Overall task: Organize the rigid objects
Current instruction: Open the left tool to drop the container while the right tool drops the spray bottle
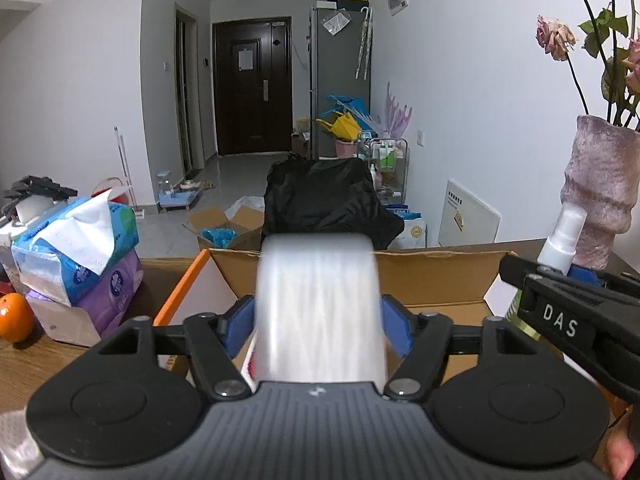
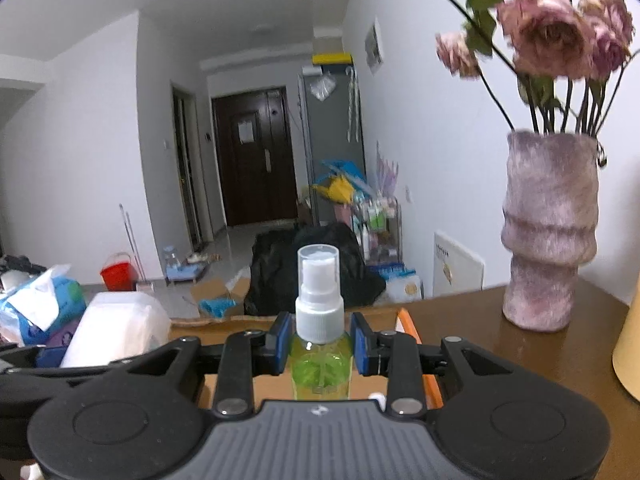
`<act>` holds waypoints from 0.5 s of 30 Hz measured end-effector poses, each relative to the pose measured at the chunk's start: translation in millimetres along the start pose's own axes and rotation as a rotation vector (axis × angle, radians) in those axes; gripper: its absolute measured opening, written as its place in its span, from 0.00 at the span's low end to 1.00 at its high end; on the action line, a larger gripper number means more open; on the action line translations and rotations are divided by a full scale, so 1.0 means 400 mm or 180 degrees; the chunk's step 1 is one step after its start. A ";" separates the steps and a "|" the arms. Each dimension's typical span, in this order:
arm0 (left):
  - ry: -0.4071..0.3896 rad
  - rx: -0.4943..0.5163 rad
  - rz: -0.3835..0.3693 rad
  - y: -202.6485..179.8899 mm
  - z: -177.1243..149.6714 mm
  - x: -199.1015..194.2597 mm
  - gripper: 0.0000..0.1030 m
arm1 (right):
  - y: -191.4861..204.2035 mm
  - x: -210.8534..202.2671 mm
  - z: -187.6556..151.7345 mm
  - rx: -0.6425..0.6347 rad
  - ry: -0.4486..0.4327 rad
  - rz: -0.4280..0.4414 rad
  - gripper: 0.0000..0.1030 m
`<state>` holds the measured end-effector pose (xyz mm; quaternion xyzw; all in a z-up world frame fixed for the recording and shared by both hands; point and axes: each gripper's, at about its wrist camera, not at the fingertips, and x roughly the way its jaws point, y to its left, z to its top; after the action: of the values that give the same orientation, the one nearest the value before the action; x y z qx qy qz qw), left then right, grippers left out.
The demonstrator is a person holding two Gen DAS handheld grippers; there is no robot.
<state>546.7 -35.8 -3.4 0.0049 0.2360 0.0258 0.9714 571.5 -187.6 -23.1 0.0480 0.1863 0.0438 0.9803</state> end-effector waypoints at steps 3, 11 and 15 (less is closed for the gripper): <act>-0.0074 0.0027 0.0116 0.007 0.000 -0.008 0.95 | -0.014 0.008 0.002 0.0037 0.0089 -0.0104 0.50; -0.0014 -0.0132 0.0206 0.041 0.003 -0.005 1.00 | -0.034 -0.019 0.012 0.0156 0.0001 -0.0167 0.93; -0.0002 -0.0143 0.0214 0.044 0.005 -0.005 1.00 | -0.029 -0.023 0.009 0.0123 0.0006 -0.0162 0.96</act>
<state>544.9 -18.3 -0.1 -0.0090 0.2348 0.0637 0.9699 565.2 -200.2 -17.6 0.0622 0.1893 0.0153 0.9798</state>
